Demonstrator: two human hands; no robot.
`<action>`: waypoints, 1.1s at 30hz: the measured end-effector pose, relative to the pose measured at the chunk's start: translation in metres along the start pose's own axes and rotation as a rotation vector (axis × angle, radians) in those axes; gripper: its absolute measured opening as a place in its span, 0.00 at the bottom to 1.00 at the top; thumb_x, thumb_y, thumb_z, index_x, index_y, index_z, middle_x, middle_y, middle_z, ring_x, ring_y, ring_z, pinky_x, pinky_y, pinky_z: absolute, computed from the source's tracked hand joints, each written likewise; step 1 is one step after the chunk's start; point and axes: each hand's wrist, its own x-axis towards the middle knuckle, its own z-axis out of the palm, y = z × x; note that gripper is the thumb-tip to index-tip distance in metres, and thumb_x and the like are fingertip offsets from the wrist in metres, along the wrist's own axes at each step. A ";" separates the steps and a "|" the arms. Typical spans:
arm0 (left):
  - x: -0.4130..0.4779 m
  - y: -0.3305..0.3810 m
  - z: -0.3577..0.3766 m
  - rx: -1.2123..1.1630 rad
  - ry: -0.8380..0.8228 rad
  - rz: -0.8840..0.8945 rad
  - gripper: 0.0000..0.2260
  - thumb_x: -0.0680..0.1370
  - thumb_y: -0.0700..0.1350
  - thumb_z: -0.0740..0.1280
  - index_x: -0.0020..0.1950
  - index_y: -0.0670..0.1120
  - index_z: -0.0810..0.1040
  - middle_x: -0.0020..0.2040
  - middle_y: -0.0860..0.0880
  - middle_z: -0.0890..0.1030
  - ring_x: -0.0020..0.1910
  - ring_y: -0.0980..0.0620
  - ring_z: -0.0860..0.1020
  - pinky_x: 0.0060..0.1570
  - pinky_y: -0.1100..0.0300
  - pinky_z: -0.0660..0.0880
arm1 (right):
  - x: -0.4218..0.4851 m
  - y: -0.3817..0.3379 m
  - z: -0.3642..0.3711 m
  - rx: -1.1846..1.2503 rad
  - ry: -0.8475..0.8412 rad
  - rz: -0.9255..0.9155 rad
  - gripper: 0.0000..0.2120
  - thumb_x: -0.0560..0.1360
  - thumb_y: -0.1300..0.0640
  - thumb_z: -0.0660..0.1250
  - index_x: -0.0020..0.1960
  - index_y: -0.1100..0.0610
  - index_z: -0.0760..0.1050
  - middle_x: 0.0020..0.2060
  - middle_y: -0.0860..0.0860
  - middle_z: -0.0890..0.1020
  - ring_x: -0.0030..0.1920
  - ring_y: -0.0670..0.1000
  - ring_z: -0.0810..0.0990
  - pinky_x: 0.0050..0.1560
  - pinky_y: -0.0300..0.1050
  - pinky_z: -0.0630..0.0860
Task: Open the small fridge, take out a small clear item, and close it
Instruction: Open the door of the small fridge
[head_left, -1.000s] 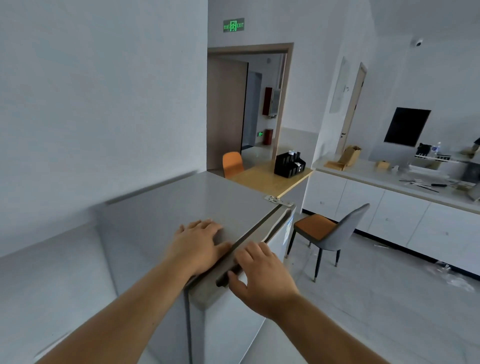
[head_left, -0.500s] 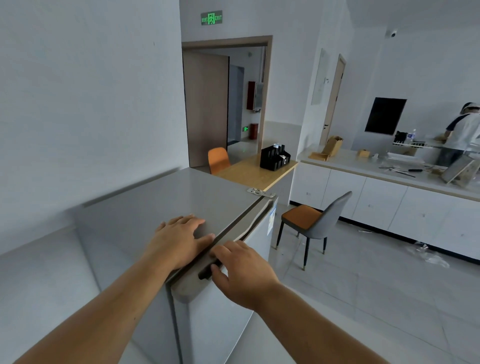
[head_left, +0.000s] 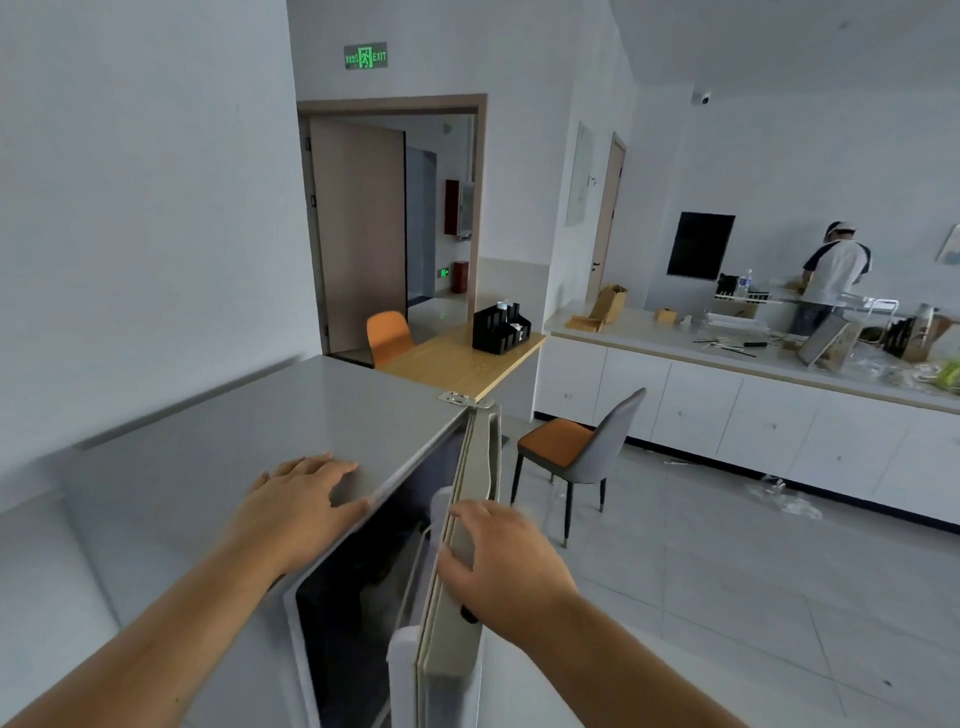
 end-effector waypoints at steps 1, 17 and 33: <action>0.000 0.001 0.000 0.006 0.020 0.009 0.33 0.77 0.74 0.55 0.79 0.60 0.66 0.81 0.53 0.67 0.79 0.48 0.64 0.77 0.45 0.61 | -0.002 0.005 -0.005 -0.017 -0.013 0.006 0.22 0.79 0.41 0.61 0.71 0.45 0.69 0.61 0.46 0.77 0.59 0.47 0.76 0.59 0.45 0.77; 0.000 -0.001 0.005 -0.001 0.026 -0.003 0.32 0.76 0.74 0.54 0.76 0.60 0.67 0.78 0.55 0.71 0.75 0.48 0.70 0.73 0.44 0.69 | -0.019 0.049 -0.043 -0.670 -0.032 0.314 0.15 0.77 0.64 0.66 0.64 0.60 0.78 0.57 0.57 0.79 0.58 0.57 0.76 0.61 0.50 0.76; 0.001 -0.001 0.002 -0.005 0.011 -0.018 0.34 0.75 0.75 0.53 0.78 0.60 0.65 0.80 0.55 0.69 0.77 0.48 0.67 0.75 0.45 0.65 | 0.001 0.162 -0.095 -0.448 0.003 0.506 0.29 0.74 0.63 0.63 0.75 0.53 0.68 0.68 0.52 0.77 0.68 0.57 0.73 0.61 0.48 0.74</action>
